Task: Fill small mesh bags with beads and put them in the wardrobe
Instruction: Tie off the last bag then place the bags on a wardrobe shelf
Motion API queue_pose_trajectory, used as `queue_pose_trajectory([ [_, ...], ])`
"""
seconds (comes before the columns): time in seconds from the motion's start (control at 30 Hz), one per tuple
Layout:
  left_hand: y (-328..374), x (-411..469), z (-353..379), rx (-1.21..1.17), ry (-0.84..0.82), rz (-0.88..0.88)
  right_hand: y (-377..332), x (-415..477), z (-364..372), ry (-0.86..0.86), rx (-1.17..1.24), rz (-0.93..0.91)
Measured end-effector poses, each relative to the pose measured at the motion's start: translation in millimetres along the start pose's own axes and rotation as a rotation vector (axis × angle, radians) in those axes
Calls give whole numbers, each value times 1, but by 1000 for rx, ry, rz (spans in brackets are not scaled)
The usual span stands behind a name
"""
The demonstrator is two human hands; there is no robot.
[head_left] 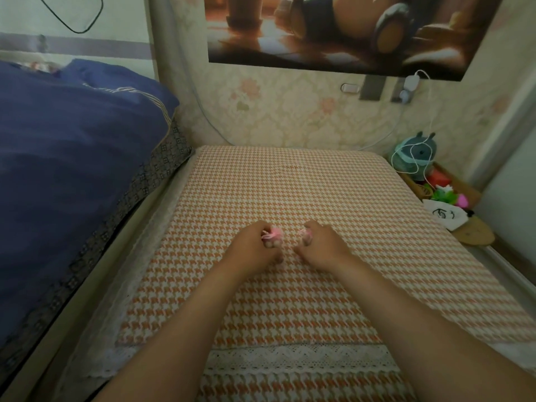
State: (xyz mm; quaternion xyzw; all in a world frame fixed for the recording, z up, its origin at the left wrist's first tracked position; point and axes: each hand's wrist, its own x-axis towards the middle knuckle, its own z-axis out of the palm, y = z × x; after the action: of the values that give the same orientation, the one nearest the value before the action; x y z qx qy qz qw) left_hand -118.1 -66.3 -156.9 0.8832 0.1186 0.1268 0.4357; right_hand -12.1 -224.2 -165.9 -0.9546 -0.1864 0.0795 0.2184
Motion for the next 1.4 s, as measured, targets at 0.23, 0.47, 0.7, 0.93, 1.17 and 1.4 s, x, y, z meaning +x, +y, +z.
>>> queue_pose_trajectory([
  [0.23, -7, 27, 15, 72, 8, 23, 24, 3, -2, 81, -33, -126],
  [0.47, -5, 48, 38, 263, -113, 70, 65, 18, -15, 15, -186, -255],
  [0.7, -8, 78, 50, 324, -158, 120, 63, 62, -10, -85, -82, -364],
  [0.93, 21, 144, 68, 189, -49, 148, 75, 117, -38, 27, 27, -385],
  [1.17, 138, 164, 75, 17, -108, 71, 106, 92, -163, 28, 108, -247],
  [1.4, 370, 170, 90, 4, -267, 242, 154, 11, -397, 97, 121, -66],
])
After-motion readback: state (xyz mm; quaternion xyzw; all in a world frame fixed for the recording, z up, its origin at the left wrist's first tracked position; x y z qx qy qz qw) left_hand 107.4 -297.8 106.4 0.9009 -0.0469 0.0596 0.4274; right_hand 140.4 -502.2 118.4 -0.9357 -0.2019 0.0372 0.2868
